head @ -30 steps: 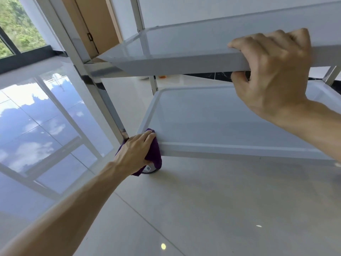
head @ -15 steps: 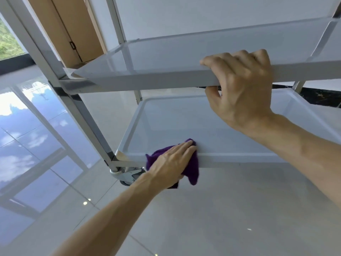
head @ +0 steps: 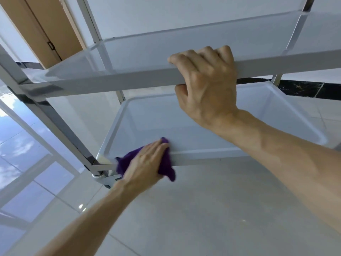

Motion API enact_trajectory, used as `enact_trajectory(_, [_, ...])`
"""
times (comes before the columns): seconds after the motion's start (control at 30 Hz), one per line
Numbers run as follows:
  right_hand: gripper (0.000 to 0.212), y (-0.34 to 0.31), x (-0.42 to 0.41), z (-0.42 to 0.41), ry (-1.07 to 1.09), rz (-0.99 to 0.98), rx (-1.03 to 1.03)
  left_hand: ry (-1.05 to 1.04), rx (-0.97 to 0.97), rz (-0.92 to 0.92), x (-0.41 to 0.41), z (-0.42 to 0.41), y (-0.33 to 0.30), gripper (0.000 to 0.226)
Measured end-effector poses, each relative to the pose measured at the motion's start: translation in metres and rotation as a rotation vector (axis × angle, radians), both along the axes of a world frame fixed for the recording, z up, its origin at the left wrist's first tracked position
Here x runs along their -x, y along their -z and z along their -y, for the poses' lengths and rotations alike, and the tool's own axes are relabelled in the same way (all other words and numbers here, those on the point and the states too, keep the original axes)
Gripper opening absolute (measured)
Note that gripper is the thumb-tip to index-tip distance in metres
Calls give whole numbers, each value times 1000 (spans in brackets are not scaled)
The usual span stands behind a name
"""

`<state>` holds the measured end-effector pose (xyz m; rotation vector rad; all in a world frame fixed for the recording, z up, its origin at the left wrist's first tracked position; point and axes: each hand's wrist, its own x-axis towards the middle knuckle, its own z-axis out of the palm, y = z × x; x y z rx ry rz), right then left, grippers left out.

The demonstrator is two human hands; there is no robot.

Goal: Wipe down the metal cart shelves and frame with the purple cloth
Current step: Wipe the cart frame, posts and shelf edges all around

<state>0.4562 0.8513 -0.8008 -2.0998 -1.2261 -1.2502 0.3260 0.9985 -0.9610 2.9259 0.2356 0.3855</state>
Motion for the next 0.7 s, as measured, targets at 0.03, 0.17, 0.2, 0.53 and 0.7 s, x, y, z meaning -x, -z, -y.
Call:
enact_trajectory(0.03, [41,0,1,1,-1,-8,6,58,8,9,-20,21,2,80])
enact_trajectory(0.17, [45,-3,-1,6,-78,-55,60,113,111,3,-79,81,8,83])
enact_trajectory(0.2, [47,-4,-2,11,-132,-67,72,90,138,-4,-85,84,10,83])
enact_trajectory(0.53, [34,36,-22,89,-438,-137,-13,161,20,-112,-66,56,0,95])
enact_trajectory(0.7, [34,71,-39,109,-284,-447,74,186,42,-193,-54,35,-9,88])
